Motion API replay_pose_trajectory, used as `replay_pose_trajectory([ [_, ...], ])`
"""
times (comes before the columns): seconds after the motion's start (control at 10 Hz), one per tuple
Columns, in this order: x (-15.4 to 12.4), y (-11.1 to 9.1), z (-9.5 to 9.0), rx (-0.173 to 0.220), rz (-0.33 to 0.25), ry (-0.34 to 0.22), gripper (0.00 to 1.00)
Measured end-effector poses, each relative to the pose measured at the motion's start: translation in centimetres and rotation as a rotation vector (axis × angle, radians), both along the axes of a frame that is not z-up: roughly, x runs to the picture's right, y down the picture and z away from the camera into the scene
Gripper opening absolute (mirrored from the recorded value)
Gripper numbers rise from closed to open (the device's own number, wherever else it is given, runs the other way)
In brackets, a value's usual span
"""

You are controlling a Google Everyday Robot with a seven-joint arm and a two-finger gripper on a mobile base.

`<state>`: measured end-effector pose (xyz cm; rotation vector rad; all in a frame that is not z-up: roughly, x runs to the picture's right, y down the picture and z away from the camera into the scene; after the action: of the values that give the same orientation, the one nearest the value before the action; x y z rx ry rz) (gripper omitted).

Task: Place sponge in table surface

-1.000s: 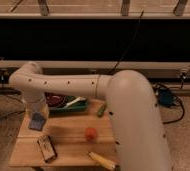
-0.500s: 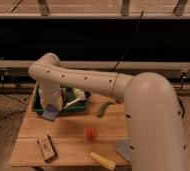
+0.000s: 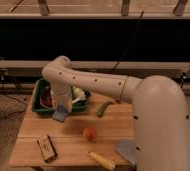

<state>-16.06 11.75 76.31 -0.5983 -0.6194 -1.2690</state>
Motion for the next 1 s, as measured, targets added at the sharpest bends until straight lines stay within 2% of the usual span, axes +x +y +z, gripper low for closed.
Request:
replay_pose_trajectory([
  [0.2,0.5,2.6,0.9,-0.031,-0.005,0.016,0.01],
  [0.3,1.0,3.9,1.5,-0.047,-0.006,0.029,0.08],
  [0.5,2.0,5.6,2.7,-0.065,-0.001,0.049,0.28],
  [0.9,4.3,6.3,4.8,-0.051,0.055,0.081,0.68],
  [1.0,4.7,6.2,4.9,-0.047,0.065,0.085,0.72],
])
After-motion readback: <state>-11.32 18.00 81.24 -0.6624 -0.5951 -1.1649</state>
